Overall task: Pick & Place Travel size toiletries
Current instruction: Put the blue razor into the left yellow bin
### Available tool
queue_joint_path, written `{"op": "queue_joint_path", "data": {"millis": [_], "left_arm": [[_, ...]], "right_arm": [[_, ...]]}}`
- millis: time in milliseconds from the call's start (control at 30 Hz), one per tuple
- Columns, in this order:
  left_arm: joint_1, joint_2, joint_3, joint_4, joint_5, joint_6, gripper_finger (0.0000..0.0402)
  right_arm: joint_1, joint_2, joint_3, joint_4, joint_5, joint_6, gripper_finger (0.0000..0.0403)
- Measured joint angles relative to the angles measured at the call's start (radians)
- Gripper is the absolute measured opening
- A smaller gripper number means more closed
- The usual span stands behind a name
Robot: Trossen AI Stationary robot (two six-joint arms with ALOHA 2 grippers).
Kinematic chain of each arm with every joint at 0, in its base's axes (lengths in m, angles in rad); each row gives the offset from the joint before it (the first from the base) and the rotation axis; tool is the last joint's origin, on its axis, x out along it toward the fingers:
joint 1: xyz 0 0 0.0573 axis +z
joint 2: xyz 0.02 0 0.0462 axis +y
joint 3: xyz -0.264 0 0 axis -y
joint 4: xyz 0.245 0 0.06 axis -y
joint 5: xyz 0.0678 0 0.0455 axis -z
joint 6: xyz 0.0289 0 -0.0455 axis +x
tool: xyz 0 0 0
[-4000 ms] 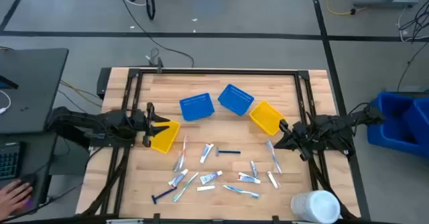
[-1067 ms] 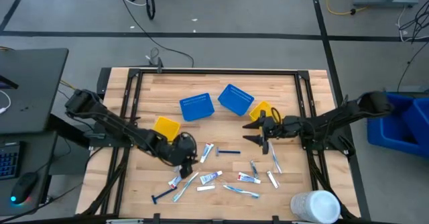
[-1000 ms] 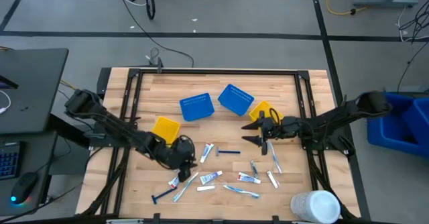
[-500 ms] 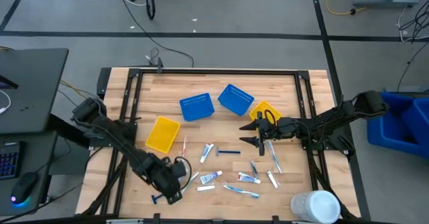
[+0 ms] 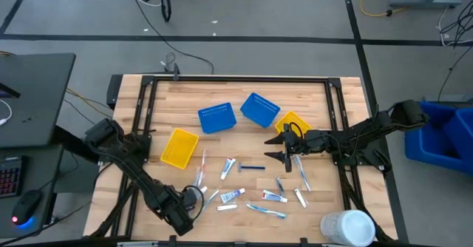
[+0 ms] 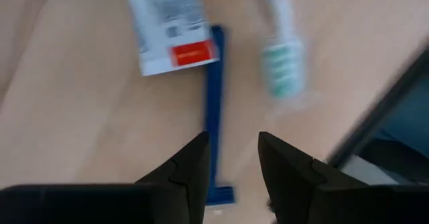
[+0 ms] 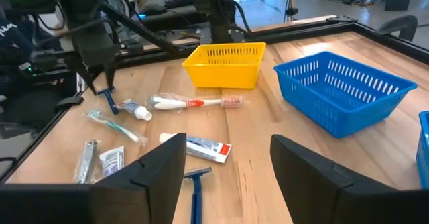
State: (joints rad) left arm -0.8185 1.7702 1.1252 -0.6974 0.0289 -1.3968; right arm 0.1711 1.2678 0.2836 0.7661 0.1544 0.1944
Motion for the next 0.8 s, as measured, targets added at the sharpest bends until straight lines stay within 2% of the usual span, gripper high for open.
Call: {"op": "queue_joint_path", "data": {"millis": [133,333,567,800], "left_arm": [[0.002,-0.001,0.0,-0.035,-0.009,0.019,0.0134],[0.002,-0.001,-0.012,0.002,-0.009,0.065,0.0134],[0.002,-0.001,-0.045,0.016,0.014,0.093,0.0134],[0.002,-0.005,-0.086,0.114,0.03,0.095,0.0134]], "right_arm": [[0.0,0.0,0.0,-0.003,0.0,0.0,0.0216],[0.0,0.0,0.0,-0.006,0.0,0.0,0.021],[0.0,0.0,0.0,-0.006,0.0,0.0,0.0219],[0.0,0.0,0.0,-0.007,0.0,0.0,0.0228]]}}
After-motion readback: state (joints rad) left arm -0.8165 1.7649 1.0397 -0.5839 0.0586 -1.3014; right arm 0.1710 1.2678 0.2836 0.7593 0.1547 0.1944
